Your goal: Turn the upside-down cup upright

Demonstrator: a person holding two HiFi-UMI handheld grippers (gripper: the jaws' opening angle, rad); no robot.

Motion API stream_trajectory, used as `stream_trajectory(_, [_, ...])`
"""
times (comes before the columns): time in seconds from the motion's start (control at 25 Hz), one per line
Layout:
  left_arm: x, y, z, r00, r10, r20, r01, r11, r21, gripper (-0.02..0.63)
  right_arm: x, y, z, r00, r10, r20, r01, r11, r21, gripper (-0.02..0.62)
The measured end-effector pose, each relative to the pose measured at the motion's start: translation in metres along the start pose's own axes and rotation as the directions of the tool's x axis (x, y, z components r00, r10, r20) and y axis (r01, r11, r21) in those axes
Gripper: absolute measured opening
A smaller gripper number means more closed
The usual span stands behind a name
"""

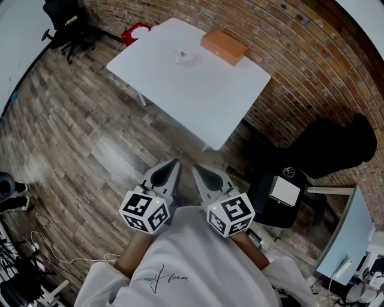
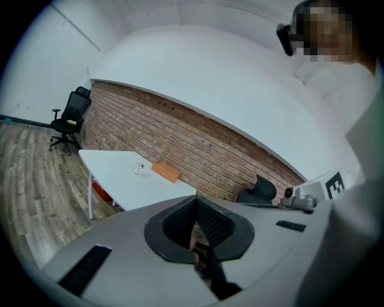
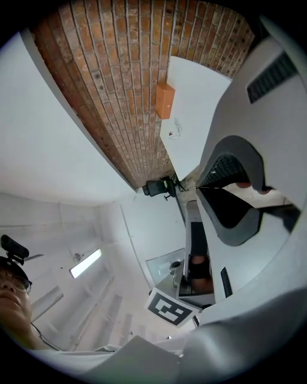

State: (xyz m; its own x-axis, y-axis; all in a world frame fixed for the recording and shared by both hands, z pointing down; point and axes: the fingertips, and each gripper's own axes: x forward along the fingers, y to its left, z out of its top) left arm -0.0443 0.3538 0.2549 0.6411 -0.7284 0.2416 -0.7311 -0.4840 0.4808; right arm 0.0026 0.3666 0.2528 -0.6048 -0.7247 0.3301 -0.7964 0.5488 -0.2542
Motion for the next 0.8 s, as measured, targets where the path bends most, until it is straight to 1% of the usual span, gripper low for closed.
stream_trajectory(0.24, [-0.002, 0.018, 0.007, 0.999, -0.024, -0.027, 0.026, 0.998, 0.054, 0.009, 0.029, 0.017, 0.005, 1.0, -0.026, -0.002, 0.026, 1.0, -0.002, 0.02])
stream_trajectory(0.44, [-0.005, 0.025, 0.003, 0.997, -0.06, -0.052, 0.062, 0.997, 0.051, 0.009, 0.045, 0.026, -0.002, 0.999, -0.039, -0.026, 0.039, 0.999, 0.011, 0.02])
stream_trajectory(0.8, [-0.006, 0.041, -0.001, 0.994, -0.068, -0.085, 0.071, 0.997, 0.038, 0.009, 0.06, 0.032, -0.009, 0.996, -0.046, -0.076, 0.048, 0.999, 0.022, 0.02])
